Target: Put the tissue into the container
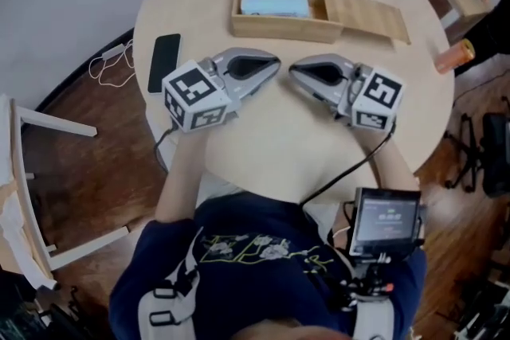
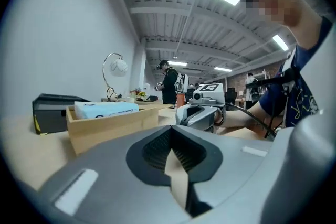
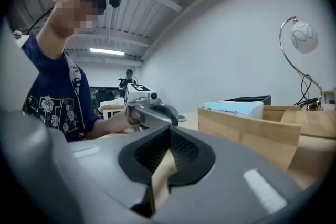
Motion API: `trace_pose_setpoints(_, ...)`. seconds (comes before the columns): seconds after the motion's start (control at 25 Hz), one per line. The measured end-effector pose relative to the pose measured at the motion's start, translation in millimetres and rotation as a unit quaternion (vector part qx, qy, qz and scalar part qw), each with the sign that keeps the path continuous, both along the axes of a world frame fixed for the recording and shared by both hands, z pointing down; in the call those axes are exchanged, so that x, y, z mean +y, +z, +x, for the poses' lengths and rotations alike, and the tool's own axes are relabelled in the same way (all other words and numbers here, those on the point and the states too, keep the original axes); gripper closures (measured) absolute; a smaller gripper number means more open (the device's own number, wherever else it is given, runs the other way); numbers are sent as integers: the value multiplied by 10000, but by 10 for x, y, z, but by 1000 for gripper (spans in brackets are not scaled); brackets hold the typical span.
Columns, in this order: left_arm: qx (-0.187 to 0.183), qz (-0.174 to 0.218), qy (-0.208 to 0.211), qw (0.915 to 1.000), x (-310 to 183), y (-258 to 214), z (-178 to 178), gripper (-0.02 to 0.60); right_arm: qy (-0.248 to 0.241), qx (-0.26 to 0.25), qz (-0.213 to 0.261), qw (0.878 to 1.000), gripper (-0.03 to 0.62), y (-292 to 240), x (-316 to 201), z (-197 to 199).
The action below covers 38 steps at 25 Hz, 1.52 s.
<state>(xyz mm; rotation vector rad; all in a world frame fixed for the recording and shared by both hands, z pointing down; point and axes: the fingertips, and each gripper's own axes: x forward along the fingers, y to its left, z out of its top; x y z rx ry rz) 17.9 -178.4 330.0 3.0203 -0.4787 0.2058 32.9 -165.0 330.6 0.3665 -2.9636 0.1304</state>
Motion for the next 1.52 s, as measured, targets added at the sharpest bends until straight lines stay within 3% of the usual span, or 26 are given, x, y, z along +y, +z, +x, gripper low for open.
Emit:
trace_pose_setpoints(0.2, 31, -84, -182, 9998, -63, -5, -63, 578, 132, -60, -18, 9999, 591, -33, -34, 2)
trace_pose_setpoints(1.52, -4, -77, -234, 9997, -80, 35, -68, 580, 216, 32, -33, 9998, 591, 46, -108, 34)
